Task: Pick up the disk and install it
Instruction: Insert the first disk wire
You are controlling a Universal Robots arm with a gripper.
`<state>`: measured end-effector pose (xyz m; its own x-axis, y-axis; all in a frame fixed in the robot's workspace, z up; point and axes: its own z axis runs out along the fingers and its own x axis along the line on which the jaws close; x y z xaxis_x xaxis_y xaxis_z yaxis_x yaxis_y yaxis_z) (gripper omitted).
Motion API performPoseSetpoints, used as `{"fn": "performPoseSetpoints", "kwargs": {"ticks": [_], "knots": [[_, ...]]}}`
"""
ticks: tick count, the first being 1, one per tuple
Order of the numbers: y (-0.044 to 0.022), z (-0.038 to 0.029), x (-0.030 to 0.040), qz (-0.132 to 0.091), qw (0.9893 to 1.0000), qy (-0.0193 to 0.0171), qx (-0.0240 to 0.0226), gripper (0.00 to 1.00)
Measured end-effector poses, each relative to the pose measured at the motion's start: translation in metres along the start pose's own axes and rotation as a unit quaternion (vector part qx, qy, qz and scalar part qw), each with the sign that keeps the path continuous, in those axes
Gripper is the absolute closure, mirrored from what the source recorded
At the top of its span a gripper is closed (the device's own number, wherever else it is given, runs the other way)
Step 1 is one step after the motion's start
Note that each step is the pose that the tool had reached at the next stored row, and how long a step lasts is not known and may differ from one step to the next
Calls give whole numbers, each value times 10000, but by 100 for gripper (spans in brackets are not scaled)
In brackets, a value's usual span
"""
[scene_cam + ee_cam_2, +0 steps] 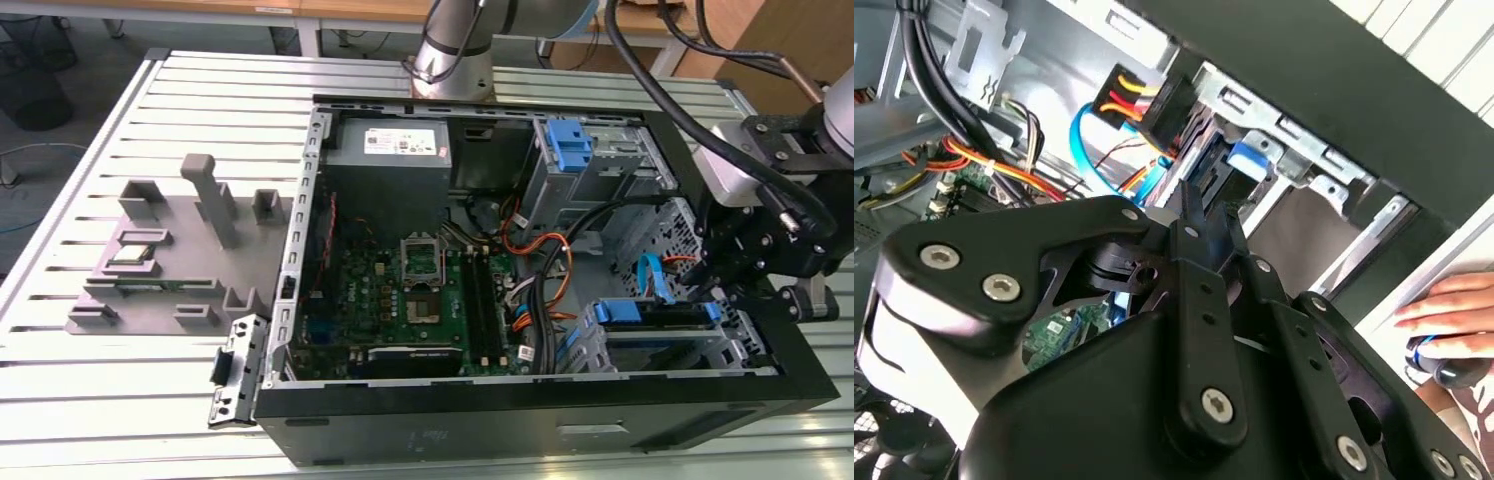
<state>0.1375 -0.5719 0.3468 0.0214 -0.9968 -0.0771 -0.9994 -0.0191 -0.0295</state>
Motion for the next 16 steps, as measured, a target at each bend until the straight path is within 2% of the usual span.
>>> {"fn": "performPoseSetpoints", "kwargs": {"ticks": [9, 10, 12, 16], "knots": [[-1, 2, 1, 53, 10000, 4, 4, 76], [-1, 3, 1, 54, 10000, 4, -8, 76], [-1, 8, 1, 61, 9999, 1, -96, 76], [-1, 5, 1, 62, 9999, 3, -102, 76]]}}
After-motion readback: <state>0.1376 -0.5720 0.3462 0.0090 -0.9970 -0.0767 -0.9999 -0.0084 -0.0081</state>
